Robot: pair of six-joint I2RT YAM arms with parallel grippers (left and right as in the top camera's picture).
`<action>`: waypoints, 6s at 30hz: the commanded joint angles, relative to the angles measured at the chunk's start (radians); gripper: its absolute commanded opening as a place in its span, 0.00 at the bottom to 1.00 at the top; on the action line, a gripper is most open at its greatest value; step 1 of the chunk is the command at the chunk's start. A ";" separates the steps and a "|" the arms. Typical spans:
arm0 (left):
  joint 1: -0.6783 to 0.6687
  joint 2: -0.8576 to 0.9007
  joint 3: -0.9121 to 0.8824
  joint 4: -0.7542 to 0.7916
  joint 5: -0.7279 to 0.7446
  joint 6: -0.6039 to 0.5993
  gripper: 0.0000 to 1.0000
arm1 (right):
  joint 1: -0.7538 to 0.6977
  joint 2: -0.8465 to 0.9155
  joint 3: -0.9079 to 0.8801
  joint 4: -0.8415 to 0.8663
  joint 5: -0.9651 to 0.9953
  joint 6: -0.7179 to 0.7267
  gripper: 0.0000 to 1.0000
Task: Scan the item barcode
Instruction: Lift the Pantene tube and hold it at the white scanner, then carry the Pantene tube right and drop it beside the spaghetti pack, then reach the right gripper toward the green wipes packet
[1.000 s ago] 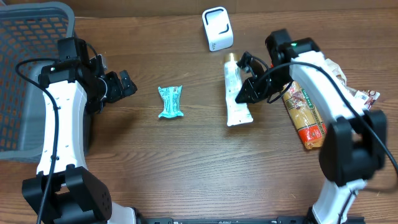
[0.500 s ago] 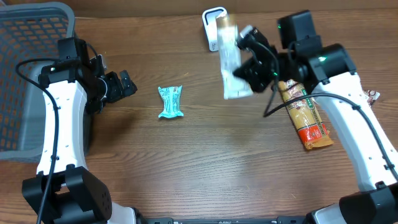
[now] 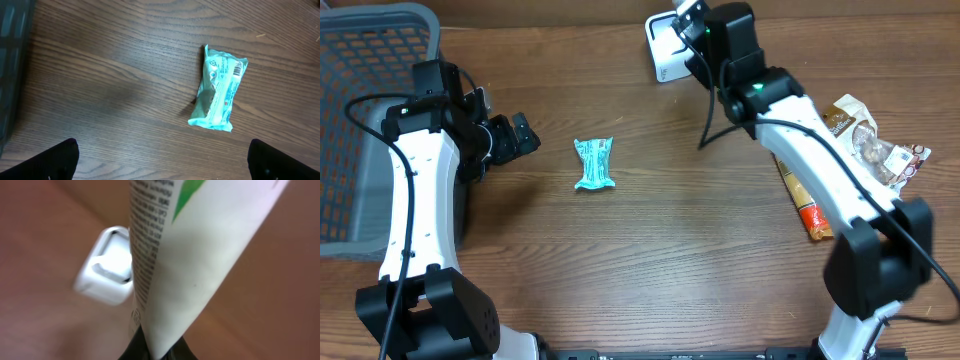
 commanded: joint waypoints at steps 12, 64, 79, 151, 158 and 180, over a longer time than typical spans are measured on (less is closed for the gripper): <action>-0.006 0.005 0.015 0.000 -0.002 0.019 1.00 | -0.003 0.289 0.029 0.414 0.220 -0.302 0.04; -0.006 0.005 0.015 0.000 -0.002 0.019 1.00 | 0.006 0.376 0.029 0.431 0.339 -0.623 0.04; -0.006 0.005 0.015 0.000 -0.003 0.019 1.00 | 0.013 -0.106 0.030 -0.349 0.011 0.179 0.04; -0.006 0.005 0.015 0.000 -0.003 0.019 1.00 | 0.239 0.145 -0.265 0.076 -0.742 0.980 0.79; -0.006 0.005 0.015 0.000 -0.003 0.019 1.00 | 0.293 0.152 -0.265 0.222 -0.491 0.978 0.24; -0.006 0.005 0.015 0.000 -0.003 0.019 1.00 | 0.301 0.350 -0.238 0.391 -0.470 0.889 0.11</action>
